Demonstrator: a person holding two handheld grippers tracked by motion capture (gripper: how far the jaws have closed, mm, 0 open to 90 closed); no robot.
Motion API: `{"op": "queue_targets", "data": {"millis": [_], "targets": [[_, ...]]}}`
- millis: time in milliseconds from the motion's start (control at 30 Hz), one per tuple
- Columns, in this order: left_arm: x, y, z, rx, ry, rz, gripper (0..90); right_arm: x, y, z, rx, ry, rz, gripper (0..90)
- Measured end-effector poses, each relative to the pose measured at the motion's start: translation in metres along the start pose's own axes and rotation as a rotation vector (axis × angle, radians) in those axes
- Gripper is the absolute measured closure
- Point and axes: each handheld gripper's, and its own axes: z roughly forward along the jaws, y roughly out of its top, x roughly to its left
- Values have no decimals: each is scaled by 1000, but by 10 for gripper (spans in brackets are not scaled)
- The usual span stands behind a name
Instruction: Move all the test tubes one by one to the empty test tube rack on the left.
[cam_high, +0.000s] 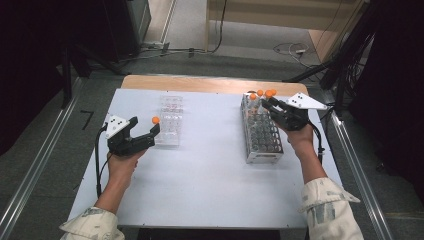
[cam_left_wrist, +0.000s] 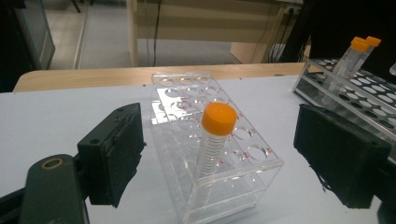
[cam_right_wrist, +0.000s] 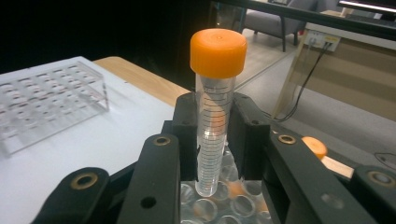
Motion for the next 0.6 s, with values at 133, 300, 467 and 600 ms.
{"op": "queue_targets", "data": {"millis": [133, 300, 467, 600], "targets": [[-6, 2, 0, -9, -13, 11, 163, 15, 3, -6, 0, 36, -23, 715], [-12, 4, 0, -13, -28, 21, 165, 34, 10, -10, -13, 81, -46, 715], [-19, 7, -1, -20, -49, 34, 168, 55, 18, -11, -20, 134, -54, 715], [-26, 9, -1, -23, -61, 53, 169, 74, 23, -6, -10, 192, -46, 714]]}}
